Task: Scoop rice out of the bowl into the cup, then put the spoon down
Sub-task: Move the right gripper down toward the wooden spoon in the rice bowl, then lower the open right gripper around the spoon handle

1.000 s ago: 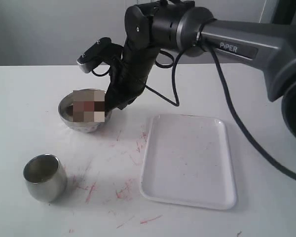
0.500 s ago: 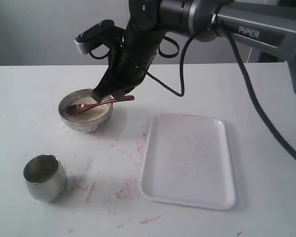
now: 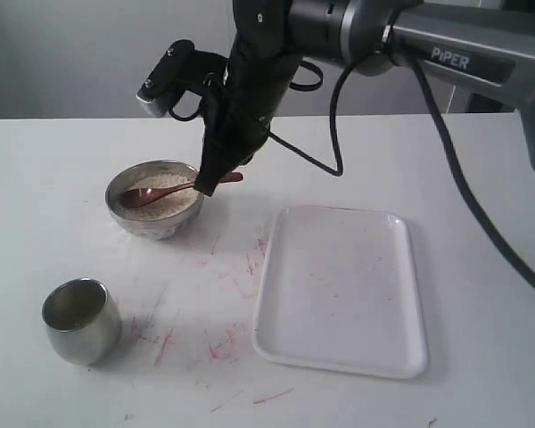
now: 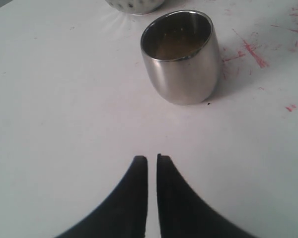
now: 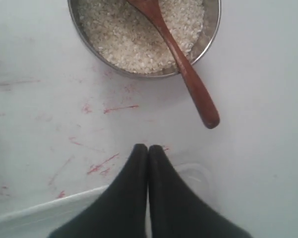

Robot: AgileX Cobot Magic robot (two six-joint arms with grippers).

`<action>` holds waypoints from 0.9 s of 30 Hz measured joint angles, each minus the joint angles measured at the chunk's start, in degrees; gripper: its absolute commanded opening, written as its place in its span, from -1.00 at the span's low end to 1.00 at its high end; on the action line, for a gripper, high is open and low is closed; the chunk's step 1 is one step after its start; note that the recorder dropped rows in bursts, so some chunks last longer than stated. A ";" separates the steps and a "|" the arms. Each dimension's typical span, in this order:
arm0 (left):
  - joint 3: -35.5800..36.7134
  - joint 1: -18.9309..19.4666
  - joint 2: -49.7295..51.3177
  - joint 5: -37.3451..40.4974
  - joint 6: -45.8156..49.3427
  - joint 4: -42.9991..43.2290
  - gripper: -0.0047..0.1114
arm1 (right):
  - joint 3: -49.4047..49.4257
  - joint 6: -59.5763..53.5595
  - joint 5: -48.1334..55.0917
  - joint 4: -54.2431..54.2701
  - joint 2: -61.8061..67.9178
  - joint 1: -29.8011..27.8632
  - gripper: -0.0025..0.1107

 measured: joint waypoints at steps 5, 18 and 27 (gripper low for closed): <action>0.00 0.00 0.00 0.00 0.00 0.00 -0.67 | 0.00 -9.92 -3.16 -0.50 0.45 0.00 -0.96; 0.00 0.00 0.00 0.00 0.00 0.00 -0.67 | 0.00 -21.65 -9.57 -3.34 6.55 0.00 -0.27; 0.00 0.00 0.00 0.00 0.00 0.00 -0.67 | 0.00 -21.79 -17.31 -3.80 6.77 0.00 -0.10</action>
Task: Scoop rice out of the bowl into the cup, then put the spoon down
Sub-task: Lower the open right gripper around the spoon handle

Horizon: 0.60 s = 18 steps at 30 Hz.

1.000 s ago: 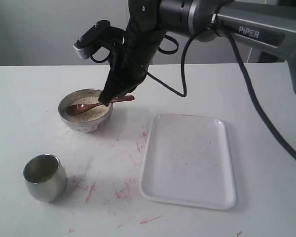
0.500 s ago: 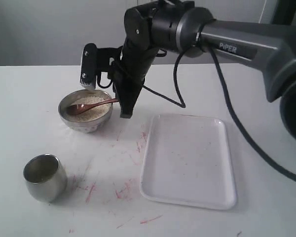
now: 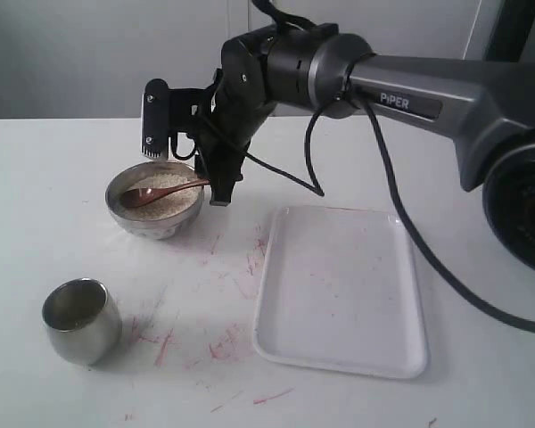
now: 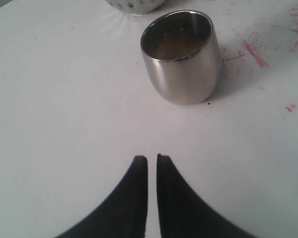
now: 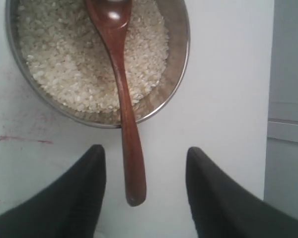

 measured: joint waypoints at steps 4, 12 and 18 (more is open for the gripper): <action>0.00 0.00 0.00 0.00 0.00 0.00 -0.67 | 0.00 -0.12 -1.29 -0.23 0.79 0.05 -0.10; 0.00 0.00 0.00 0.00 0.00 0.00 -0.67 | 0.00 -0.12 -1.45 -1.32 3.59 0.15 -0.10; 0.00 0.00 0.00 0.00 0.00 0.00 -0.67 | 0.00 0.27 -2.47 -4.19 5.05 0.57 -0.10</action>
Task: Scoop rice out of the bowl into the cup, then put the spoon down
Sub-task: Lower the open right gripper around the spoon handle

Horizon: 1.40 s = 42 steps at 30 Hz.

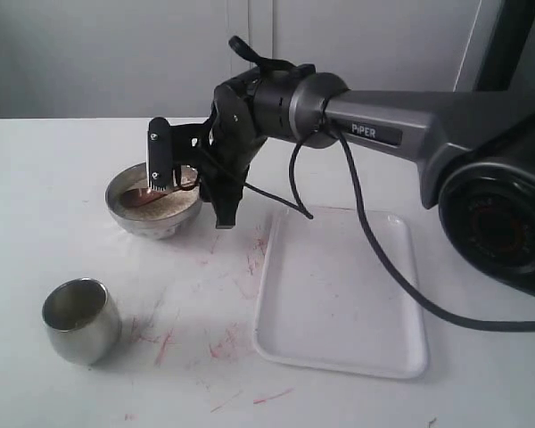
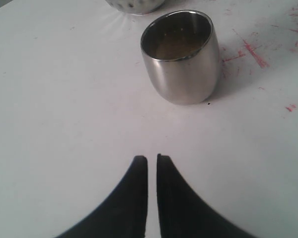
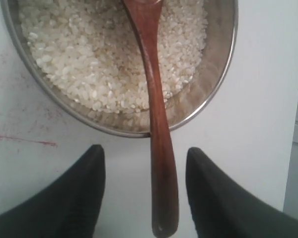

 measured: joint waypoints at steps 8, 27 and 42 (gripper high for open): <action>0.00 0.00 0.00 0.00 0.00 0.00 -0.67 | 0.00 0.00 -0.52 -0.72 0.09 0.00 -0.12; 0.00 0.00 0.00 0.00 0.00 0.00 -0.67 | 0.20 2.52 -0.74 -4.22 0.91 0.09 -0.12; 0.00 0.00 0.00 0.00 0.00 0.00 -0.67 | 0.20 11.50 3.36 -13.79 0.91 0.09 -0.12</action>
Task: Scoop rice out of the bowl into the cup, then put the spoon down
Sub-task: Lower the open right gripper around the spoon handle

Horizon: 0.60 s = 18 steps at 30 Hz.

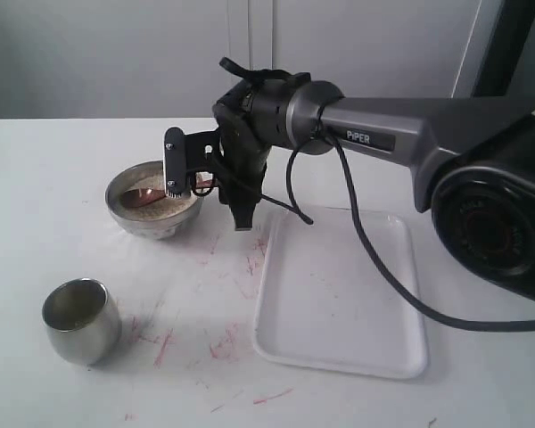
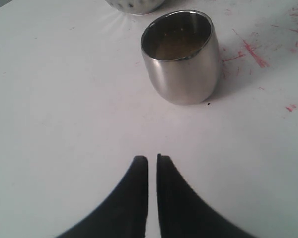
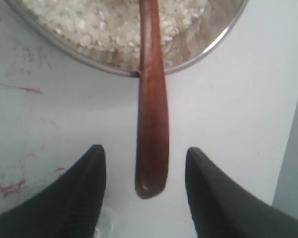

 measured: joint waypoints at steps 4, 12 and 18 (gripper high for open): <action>0.00 0.00 0.00 0.00 0.00 0.00 -0.67 | 0.00 1.29 -0.86 -2.33 0.00 0.00 -0.12; 0.00 0.00 0.00 0.00 0.00 0.00 -0.67 | 0.00 1.53 -3.81 -2.56 0.00 0.00 -0.12; 0.00 0.00 0.00 0.00 0.00 0.00 -0.67 | 0.00 1.53 -3.94 -1.95 0.00 0.00 -0.29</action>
